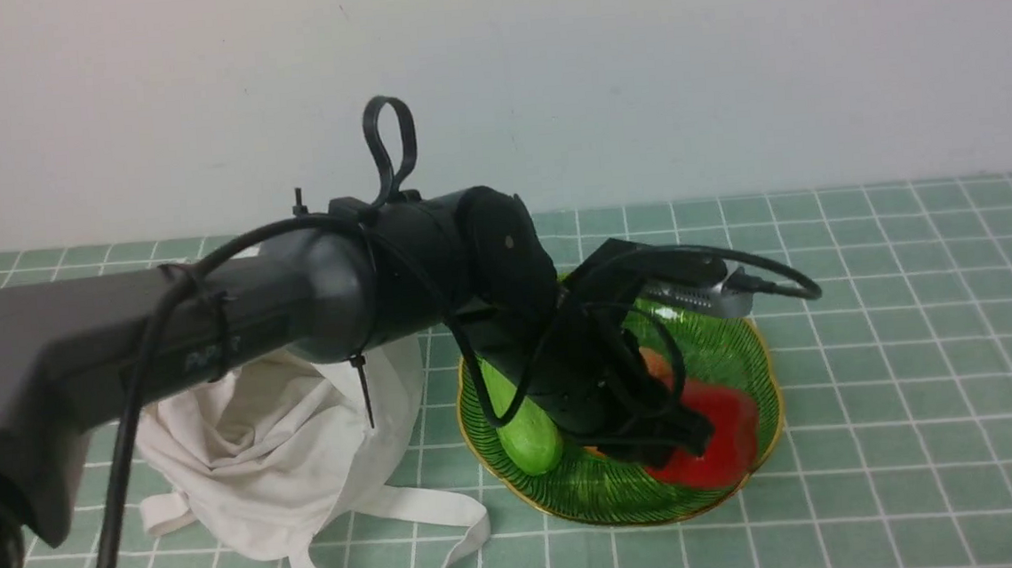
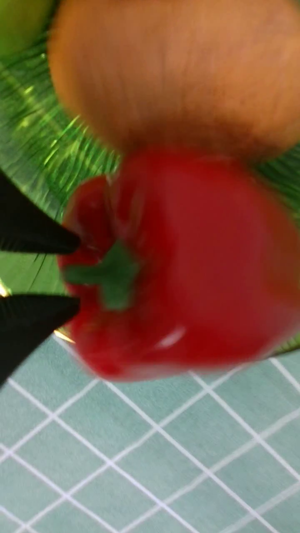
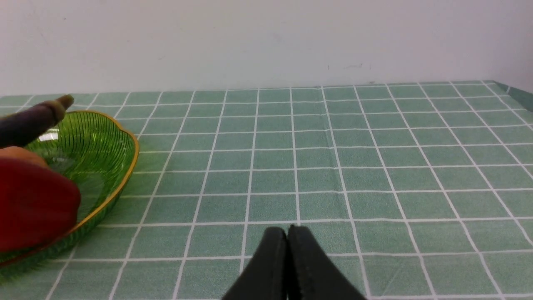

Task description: Take vegetables from cloth bag on blue coffee tablecloth place on plate.

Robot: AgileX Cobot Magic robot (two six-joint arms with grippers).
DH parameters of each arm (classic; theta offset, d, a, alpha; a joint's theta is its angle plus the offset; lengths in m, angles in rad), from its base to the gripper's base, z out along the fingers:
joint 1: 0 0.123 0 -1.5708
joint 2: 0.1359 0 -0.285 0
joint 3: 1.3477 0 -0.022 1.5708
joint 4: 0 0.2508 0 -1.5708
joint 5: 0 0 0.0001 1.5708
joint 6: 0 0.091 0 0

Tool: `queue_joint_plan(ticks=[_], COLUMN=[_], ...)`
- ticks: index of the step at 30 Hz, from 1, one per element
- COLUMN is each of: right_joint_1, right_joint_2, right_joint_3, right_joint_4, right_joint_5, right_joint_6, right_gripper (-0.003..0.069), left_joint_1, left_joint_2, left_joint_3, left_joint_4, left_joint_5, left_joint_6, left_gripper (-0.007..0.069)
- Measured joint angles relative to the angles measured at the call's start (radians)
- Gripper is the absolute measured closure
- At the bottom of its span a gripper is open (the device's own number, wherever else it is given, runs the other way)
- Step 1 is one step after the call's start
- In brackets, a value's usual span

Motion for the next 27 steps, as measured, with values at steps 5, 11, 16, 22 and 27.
queue_joint_plan(ticks=[5, 11, 16, 22, 27], right_joint_1=[0.0, 0.0, 0.0, 0.0, 0.0], right_joint_2=[0.0, 0.0, 0.0, 0.0, 0.0], right_joint_3=[0.0, 0.0, 0.0, 0.0, 0.0], right_joint_4=[0.0, 0.0, 0.0, 0.0, 0.0], right_joint_5=[0.0, 0.0, 0.0, 0.0, 0.0], right_joint_6=[0.0, 0.0, 0.0, 0.0, 0.0], right_gripper=[0.0669, 0.0669, 0.0669, 0.0669, 0.0669], left_joint_1=[-0.001, 0.018, 0.059, 0.084, 0.085], left_joint_2=[0.008, -0.02, -0.143, -0.397, -0.657], left_joint_3=[-0.01, -0.06, -0.082, -0.079, 0.009], left_joint_4=[0.001, 0.007, 0.082, 0.289, 0.445], left_joint_5=[0.0, 0.057, 0.12, 0.139, 0.121], left_joint_6=[0.0, -0.038, -0.11, -0.219, -0.355], left_gripper=[0.0263, 0.016, 0.0298, 0.0603, 0.0632])
